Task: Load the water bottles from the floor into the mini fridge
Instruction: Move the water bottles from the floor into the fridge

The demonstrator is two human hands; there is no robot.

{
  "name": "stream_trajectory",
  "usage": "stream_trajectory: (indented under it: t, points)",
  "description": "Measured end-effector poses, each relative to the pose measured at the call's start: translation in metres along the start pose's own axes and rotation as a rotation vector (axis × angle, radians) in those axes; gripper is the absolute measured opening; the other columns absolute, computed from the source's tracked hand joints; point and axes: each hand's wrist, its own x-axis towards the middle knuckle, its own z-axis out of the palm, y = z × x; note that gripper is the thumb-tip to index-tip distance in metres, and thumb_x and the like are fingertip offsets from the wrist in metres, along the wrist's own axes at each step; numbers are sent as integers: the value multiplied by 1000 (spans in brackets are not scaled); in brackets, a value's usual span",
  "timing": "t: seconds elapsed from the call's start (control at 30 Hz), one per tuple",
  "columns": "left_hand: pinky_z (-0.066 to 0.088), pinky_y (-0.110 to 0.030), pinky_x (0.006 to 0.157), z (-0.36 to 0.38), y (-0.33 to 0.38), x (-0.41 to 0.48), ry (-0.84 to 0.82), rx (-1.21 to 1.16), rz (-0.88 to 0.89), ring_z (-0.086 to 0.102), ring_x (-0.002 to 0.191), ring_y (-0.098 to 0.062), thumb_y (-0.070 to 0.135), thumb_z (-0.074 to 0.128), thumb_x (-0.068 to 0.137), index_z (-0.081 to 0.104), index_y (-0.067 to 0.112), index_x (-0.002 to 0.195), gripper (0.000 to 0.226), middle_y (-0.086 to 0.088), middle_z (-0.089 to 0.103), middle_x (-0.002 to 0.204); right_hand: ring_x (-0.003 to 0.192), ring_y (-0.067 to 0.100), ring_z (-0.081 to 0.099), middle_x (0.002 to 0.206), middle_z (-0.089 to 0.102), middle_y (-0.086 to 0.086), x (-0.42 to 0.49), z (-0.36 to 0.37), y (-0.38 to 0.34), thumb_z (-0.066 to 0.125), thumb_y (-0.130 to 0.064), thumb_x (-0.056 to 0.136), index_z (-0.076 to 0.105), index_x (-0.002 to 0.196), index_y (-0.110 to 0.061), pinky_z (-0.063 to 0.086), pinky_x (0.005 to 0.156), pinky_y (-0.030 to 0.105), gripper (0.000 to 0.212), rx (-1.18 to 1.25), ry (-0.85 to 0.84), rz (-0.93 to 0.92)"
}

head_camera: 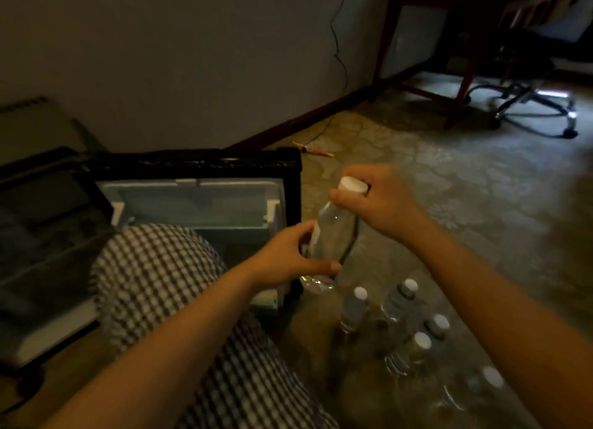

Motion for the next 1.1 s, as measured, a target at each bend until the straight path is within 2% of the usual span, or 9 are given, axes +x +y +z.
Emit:
stream_trajectory:
  t: [0.2, 0.3, 0.4, 0.57, 0.7, 0.87, 0.97, 1.03, 1.1]
  points:
    - [55, -19, 73, -87, 51, -33, 328, 135, 96, 67, 88, -11, 15, 74, 72, 62, 24, 87, 21, -4, 69, 95, 57, -1, 53, 60, 52, -12, 75, 20, -86, 66, -32, 81, 55, 68, -26, 40, 56, 9, 18, 205, 60, -185]
    - [55, -14, 69, -124, 61, -57, 486, 161, 107, 67, 84, -8, 20, 75, 71, 64, 23, 87, 19, -2, 70, 93, 63, 3, 58, 68, 59, -7, 103, 40, -121, 68, -31, 82, 60, 79, -20, 48, 60, 18, 14, 317, 38, -207]
    - [55, -15, 67, -157, 62, -88, 598, 182, 109, 67, 81, -6, 19, 74, 72, 63, 26, 82, 16, 0, 70, 90, 84, 20, 66, 88, 66, 7, 122, 66, -150, 68, -37, 81, 61, 94, -18, 58, 69, 36, 24, 343, -105, -231]
    - [54, -22, 76, -204, 53, -150, 753, 203, 38, 66, 90, -17, 14, 72, 74, 64, 12, 94, 22, -10, 69, 97, 98, 16, 62, 107, 65, -1, 138, 124, -195, 66, -42, 80, 57, 119, -21, 55, 81, 35, 46, 338, -388, -236]
    - [52, -9, 61, -234, 32, -195, 829, 227, -8, 66, 70, 2, 7, 71, 75, 64, 15, 87, 16, -2, 68, 84, 104, 10, 60, 118, 63, -3, 137, 180, -223, 72, -37, 76, 49, 131, -21, 52, 85, 27, 61, 334, -550, -276]
    - [49, -6, 57, -264, -2, -237, 863, 219, -107, 66, 70, 7, 9, 71, 76, 62, 24, 83, 18, 3, 68, 82, 106, 13, 60, 120, 63, 1, 137, 245, -253, 72, -31, 78, 49, 130, -16, 50, 83, 23, 58, 314, -614, -319]
    - [47, -4, 59, -279, -27, -249, 883, 236, -168, 63, 67, 11, 10, 70, 77, 59, 27, 81, 21, 7, 64, 79, 107, 15, 59, 121, 62, 2, 139, 280, -260, 72, -32, 77, 50, 129, -17, 50, 88, 30, 58, 248, -629, -341]
    - [50, -8, 64, -290, -47, -252, 891, 264, -233, 64, 70, 7, 14, 70, 78, 58, 28, 83, 19, 7, 64, 81, 107, 16, 59, 120, 62, 2, 143, 304, -262, 72, -32, 77, 51, 128, -18, 49, 90, 32, 57, 211, -640, -341]
    - [54, -24, 80, -301, -66, -250, 896, 305, -323, 65, 85, -6, 22, 71, 77, 62, 23, 95, 20, -1, 67, 92, 104, 16, 60, 119, 63, 2, 147, 324, -259, 73, -33, 76, 51, 127, -19, 50, 88, 32, 57, 187, -634, -323]
